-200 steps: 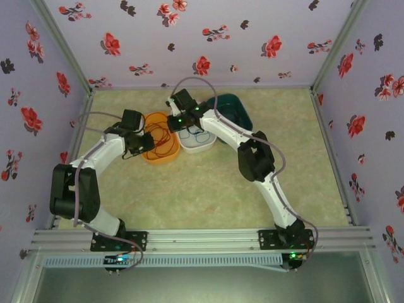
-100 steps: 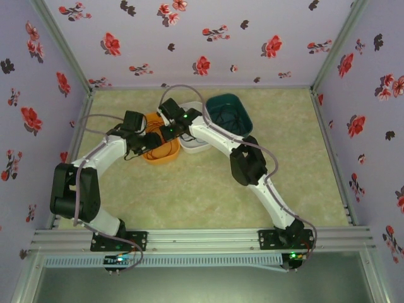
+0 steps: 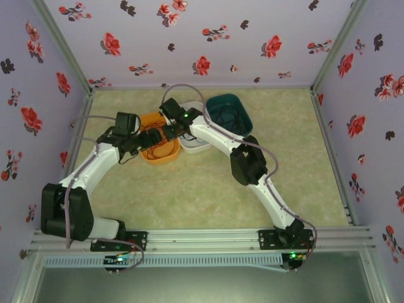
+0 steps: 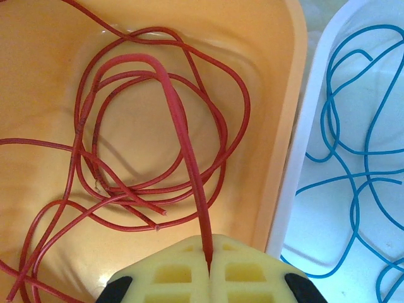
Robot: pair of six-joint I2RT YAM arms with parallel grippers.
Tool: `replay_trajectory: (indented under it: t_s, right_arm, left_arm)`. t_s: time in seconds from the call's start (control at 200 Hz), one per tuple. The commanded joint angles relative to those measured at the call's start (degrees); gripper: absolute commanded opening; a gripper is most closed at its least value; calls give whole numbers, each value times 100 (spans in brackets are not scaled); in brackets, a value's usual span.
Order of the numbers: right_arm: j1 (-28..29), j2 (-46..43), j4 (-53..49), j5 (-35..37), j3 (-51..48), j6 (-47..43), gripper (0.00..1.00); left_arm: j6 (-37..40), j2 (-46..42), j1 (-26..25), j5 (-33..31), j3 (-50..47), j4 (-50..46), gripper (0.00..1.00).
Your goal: Untangle the cables
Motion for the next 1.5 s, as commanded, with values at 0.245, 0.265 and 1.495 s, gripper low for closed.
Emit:
replay_trajectory:
  t_s: [0.245,0.265,1.495]
  right_arm:
    - [15,131,-79,-86,352,-15,23]
    - [13,119,-89,-86,370,-15,23]
    - [-1271,-6408,1845,2310,-6701,1065,78]
  left_arm:
    - [-3,-723,108,-321,-97,-442,100]
    - [3,-753,117,-342,-97,-453,100]
    - [995,-3533,663,-2793,-1926,396,100]
